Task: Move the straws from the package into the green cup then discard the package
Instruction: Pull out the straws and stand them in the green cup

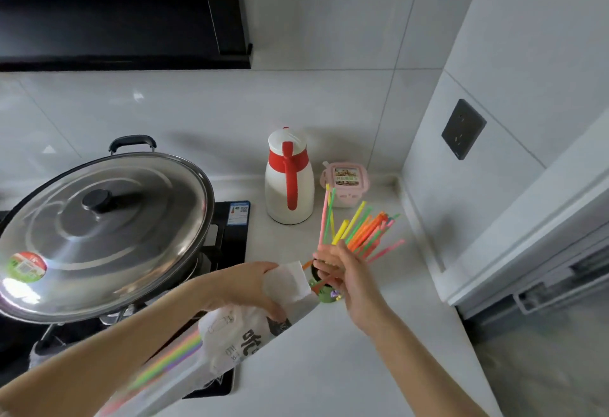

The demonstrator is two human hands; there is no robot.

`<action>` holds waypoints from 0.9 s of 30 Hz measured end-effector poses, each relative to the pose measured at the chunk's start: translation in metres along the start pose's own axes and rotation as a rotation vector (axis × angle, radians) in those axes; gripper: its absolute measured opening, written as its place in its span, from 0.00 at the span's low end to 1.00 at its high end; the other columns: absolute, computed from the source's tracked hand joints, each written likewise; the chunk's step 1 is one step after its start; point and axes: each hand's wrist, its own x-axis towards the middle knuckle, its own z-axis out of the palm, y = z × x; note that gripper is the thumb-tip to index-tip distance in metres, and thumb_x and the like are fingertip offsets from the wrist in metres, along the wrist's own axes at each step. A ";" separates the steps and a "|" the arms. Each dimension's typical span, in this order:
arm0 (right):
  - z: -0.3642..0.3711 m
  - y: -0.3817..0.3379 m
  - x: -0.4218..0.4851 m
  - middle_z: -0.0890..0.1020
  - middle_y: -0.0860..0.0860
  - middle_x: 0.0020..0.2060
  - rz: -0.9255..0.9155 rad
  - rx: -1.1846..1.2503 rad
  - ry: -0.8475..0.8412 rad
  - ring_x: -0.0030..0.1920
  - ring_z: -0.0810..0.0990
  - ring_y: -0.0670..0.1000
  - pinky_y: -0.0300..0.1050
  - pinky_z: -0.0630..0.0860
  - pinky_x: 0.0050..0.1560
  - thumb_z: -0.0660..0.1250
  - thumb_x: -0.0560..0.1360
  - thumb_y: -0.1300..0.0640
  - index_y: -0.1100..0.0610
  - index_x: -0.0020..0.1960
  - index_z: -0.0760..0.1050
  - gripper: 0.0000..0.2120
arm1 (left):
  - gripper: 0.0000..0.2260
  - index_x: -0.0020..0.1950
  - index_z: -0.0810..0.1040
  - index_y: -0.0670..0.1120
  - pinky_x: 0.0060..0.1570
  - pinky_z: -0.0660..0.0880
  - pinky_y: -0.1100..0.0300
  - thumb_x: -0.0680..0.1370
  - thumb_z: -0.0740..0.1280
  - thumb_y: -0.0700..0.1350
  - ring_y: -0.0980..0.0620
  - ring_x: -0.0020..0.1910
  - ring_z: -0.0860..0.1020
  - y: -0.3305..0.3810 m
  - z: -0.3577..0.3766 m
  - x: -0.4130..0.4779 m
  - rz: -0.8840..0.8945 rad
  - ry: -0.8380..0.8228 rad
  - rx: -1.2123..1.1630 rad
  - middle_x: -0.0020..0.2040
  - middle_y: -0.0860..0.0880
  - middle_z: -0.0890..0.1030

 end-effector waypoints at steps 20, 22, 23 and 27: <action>0.018 0.113 -0.010 0.83 0.61 0.30 0.748 0.748 -0.077 0.31 0.82 0.58 0.47 0.78 0.33 0.52 0.82 0.53 0.65 0.43 0.74 0.20 | 0.21 0.52 0.80 0.39 0.56 0.79 0.50 0.64 0.80 0.44 0.44 0.47 0.84 -0.029 0.016 0.006 -0.758 -0.479 -0.278 0.47 0.43 0.85; 0.018 0.115 -0.007 0.82 0.62 0.29 0.755 0.763 -0.072 0.30 0.81 0.57 0.45 0.79 0.28 0.53 0.82 0.54 0.66 0.42 0.74 0.19 | 0.22 0.54 0.79 0.39 0.56 0.78 0.50 0.64 0.80 0.43 0.44 0.48 0.83 -0.035 0.017 0.005 -0.738 -0.455 -0.278 0.48 0.42 0.85; 0.018 0.115 -0.006 0.82 0.62 0.29 0.749 0.752 -0.070 0.32 0.81 0.57 0.45 0.79 0.29 0.54 0.81 0.54 0.65 0.43 0.74 0.18 | 0.22 0.55 0.78 0.40 0.53 0.79 0.51 0.64 0.79 0.43 0.45 0.47 0.84 -0.037 0.018 0.005 -0.717 -0.447 -0.273 0.47 0.43 0.85; 0.020 0.110 -0.001 0.82 0.63 0.33 0.660 0.760 -0.093 0.38 0.81 0.59 0.50 0.77 0.41 0.55 0.79 0.59 0.65 0.41 0.74 0.14 | 0.19 0.57 0.77 0.42 0.47 0.81 0.55 0.68 0.76 0.43 0.47 0.46 0.84 -0.044 0.018 0.002 -0.541 -0.456 -0.229 0.46 0.45 0.85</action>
